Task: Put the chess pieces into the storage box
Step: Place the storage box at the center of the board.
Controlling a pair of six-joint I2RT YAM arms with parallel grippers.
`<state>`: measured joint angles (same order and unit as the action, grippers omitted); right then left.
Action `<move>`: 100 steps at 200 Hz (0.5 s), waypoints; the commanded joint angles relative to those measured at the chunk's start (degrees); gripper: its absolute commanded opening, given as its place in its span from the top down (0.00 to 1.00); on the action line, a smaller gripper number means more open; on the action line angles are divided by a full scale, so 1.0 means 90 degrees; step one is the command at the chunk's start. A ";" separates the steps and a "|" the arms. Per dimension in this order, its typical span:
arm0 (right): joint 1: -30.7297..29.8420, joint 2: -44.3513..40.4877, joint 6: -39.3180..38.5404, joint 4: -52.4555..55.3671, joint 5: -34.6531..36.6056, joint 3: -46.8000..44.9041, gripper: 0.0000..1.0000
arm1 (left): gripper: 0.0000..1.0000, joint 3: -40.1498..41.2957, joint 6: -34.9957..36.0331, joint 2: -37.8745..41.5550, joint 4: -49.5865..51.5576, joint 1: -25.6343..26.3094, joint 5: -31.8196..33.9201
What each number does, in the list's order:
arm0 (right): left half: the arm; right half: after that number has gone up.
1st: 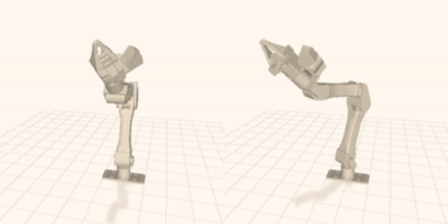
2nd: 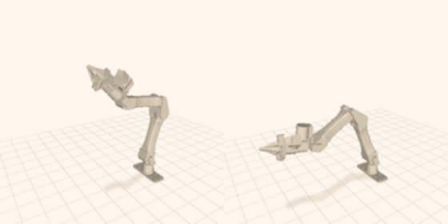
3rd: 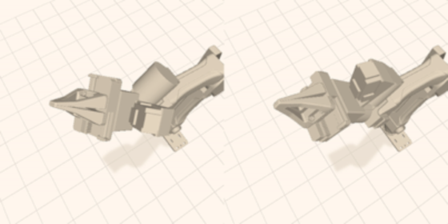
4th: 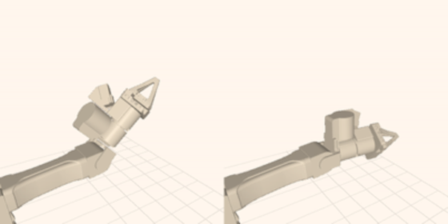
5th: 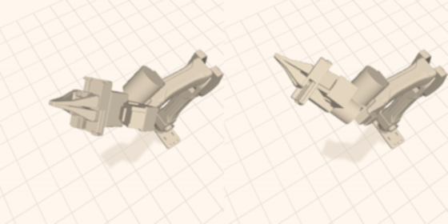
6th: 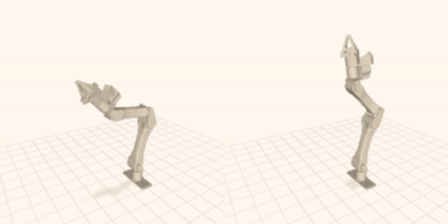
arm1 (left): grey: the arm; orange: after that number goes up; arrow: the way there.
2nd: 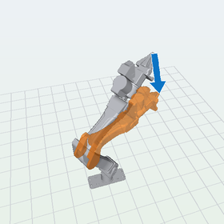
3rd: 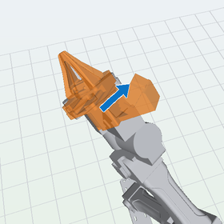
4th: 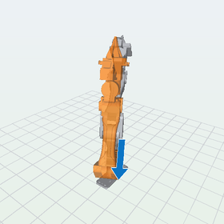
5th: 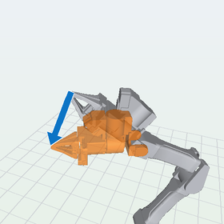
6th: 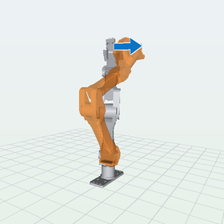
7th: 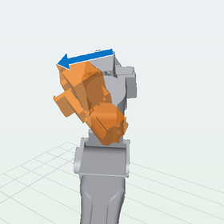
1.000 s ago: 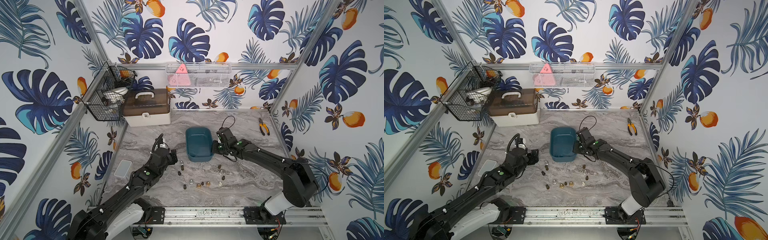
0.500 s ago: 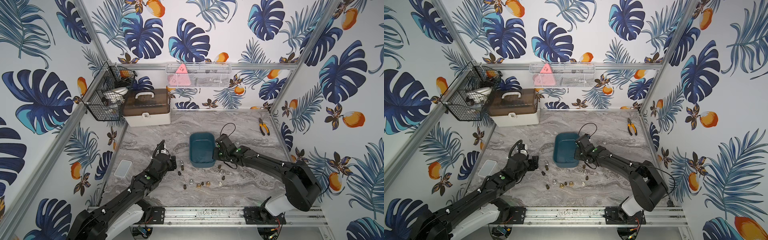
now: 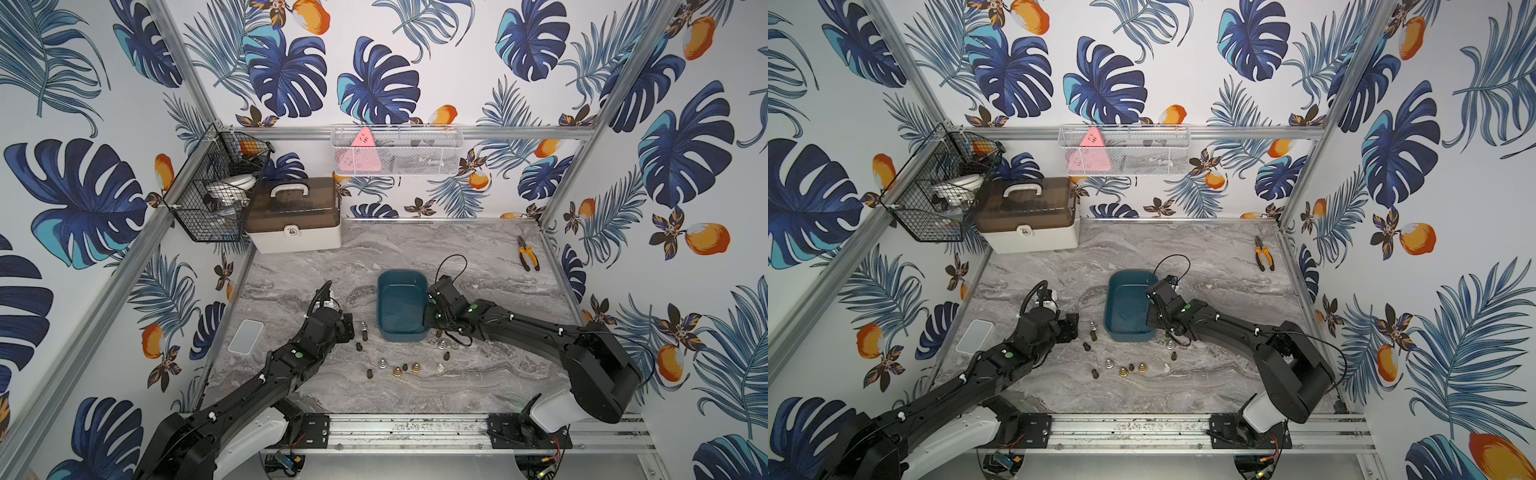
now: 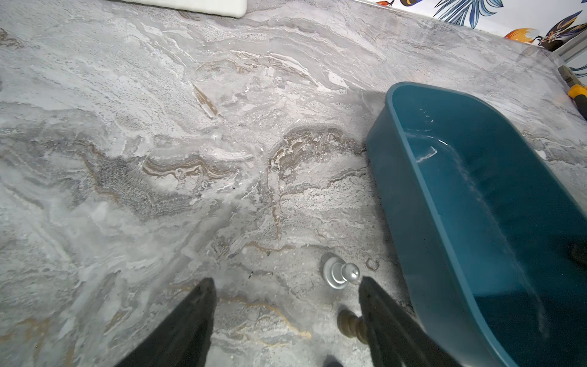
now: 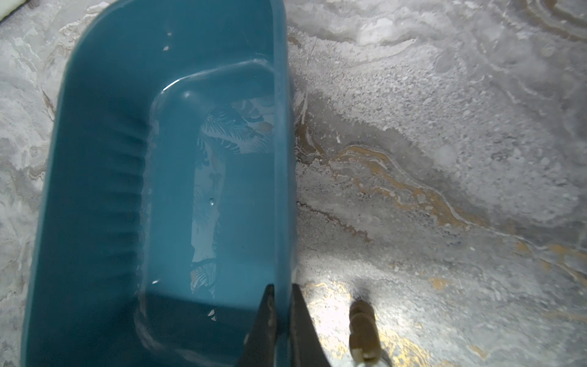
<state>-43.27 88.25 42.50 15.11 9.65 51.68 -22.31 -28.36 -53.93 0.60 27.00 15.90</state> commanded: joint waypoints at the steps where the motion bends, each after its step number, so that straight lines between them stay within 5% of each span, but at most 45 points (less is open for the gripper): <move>1: -0.0055 0.0004 0.0094 0.0059 0.0193 -0.0005 0.87 | 0.25 -0.0051 0.0016 0.0011 -0.0155 -0.0002 -0.0039; 100: -0.0134 -0.0453 0.0010 0.0249 0.0381 0.0035 0.62 | 0.24 -0.0681 -0.0213 0.0215 0.0735 -0.0002 -0.0116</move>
<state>-44.34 85.84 42.87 15.57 11.49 51.16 -25.87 -28.82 -51.75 4.14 27.00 15.42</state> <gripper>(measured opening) 0.364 0.762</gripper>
